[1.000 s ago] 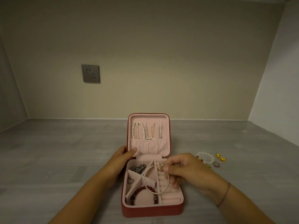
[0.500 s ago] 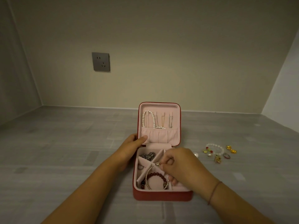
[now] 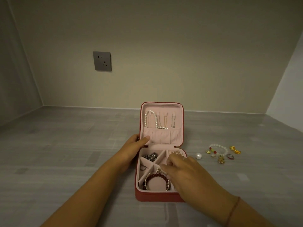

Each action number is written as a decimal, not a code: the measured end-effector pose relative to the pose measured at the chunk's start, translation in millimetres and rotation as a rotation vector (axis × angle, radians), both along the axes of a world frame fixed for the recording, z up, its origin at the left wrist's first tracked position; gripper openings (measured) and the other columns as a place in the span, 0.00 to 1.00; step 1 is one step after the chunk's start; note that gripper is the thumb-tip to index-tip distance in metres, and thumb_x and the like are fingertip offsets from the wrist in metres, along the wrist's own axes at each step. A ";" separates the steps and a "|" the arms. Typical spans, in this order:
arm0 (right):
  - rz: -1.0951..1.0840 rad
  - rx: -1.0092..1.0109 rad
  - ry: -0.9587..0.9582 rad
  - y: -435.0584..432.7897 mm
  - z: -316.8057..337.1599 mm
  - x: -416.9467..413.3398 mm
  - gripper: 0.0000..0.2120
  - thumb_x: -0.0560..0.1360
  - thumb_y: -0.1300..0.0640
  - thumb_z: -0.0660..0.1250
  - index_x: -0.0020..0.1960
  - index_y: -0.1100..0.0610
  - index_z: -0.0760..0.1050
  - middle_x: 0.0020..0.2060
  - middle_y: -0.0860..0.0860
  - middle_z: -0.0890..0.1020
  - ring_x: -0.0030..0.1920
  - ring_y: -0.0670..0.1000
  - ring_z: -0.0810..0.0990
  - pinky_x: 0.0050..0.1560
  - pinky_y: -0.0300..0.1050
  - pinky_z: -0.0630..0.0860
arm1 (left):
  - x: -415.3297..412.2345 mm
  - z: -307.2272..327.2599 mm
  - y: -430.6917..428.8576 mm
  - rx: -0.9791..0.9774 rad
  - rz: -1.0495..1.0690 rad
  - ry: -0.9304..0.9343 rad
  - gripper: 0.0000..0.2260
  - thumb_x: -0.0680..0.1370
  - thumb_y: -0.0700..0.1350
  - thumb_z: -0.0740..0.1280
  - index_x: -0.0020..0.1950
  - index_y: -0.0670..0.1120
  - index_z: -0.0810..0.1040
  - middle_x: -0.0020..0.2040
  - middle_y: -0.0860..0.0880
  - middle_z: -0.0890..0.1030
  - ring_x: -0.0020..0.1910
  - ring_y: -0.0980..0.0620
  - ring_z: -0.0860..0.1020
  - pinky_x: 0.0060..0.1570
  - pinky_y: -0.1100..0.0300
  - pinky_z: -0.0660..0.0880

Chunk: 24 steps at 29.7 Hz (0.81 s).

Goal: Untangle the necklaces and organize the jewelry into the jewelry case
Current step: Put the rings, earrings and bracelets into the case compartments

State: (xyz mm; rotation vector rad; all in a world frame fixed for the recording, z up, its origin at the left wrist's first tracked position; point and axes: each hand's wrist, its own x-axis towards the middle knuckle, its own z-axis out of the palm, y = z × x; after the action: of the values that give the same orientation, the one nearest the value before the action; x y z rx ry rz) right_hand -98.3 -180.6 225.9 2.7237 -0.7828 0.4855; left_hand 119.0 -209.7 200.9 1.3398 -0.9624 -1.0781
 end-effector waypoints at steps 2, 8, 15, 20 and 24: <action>0.047 0.022 -0.028 0.8 -0.6 -3.0 0.08 0.62 0.55 0.71 0.40 0.44 0.79 0.36 0.42 0.74 0.35 0.44 0.74 0.35 0.38 0.66 | -0.4 0.4 0.6 0.002 0.001 -0.005 0.20 0.77 0.52 0.67 0.66 0.47 0.71 0.57 0.46 0.82 0.55 0.46 0.81 0.59 0.46 0.76; 0.073 0.109 -0.006 -2.2 -3.7 -6.7 0.15 0.72 0.48 0.54 0.38 0.43 0.79 0.38 0.37 0.78 0.44 0.41 0.74 0.48 0.43 0.60 | -1.1 1.9 1.6 0.004 0.014 -0.014 0.19 0.77 0.52 0.67 0.65 0.47 0.72 0.56 0.46 0.82 0.54 0.47 0.81 0.60 0.46 0.75; 0.094 0.432 -0.260 -24.3 16.3 -26.5 0.14 0.74 0.46 0.58 0.50 0.46 0.81 0.47 0.35 0.79 0.54 0.37 0.71 0.58 0.35 0.61 | -1.3 3.4 4.2 0.014 0.005 -0.001 0.18 0.77 0.51 0.67 0.65 0.47 0.71 0.56 0.46 0.81 0.54 0.46 0.81 0.59 0.46 0.76; -0.389 0.470 -0.440 -108.5 23.5 -79.1 0.06 0.70 0.65 0.71 0.43 0.56 0.83 0.43 0.51 0.82 0.44 0.50 0.79 0.50 0.44 0.75 | -4.0 6.0 5.1 0.016 0.012 -0.020 0.16 0.78 0.51 0.65 0.64 0.48 0.71 0.55 0.47 0.81 0.53 0.47 0.81 0.55 0.49 0.78; -0.571 0.571 -0.351 -135.6 15.8 -98.5 0.06 0.72 0.62 0.70 0.38 0.54 0.81 0.39 0.51 0.82 0.41 0.51 0.79 0.44 0.40 0.72 | -4.6 6.8 4.8 0.023 0.023 -0.041 0.16 0.78 0.51 0.65 0.64 0.48 0.71 0.55 0.46 0.81 0.53 0.48 0.81 0.56 0.49 0.77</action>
State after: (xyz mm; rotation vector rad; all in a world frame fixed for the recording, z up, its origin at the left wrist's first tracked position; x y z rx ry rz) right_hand -196.8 -316.2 241.8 2.7041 -1.9771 0.6896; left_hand 114.4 -205.0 207.7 1.3931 -0.9649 -1.0502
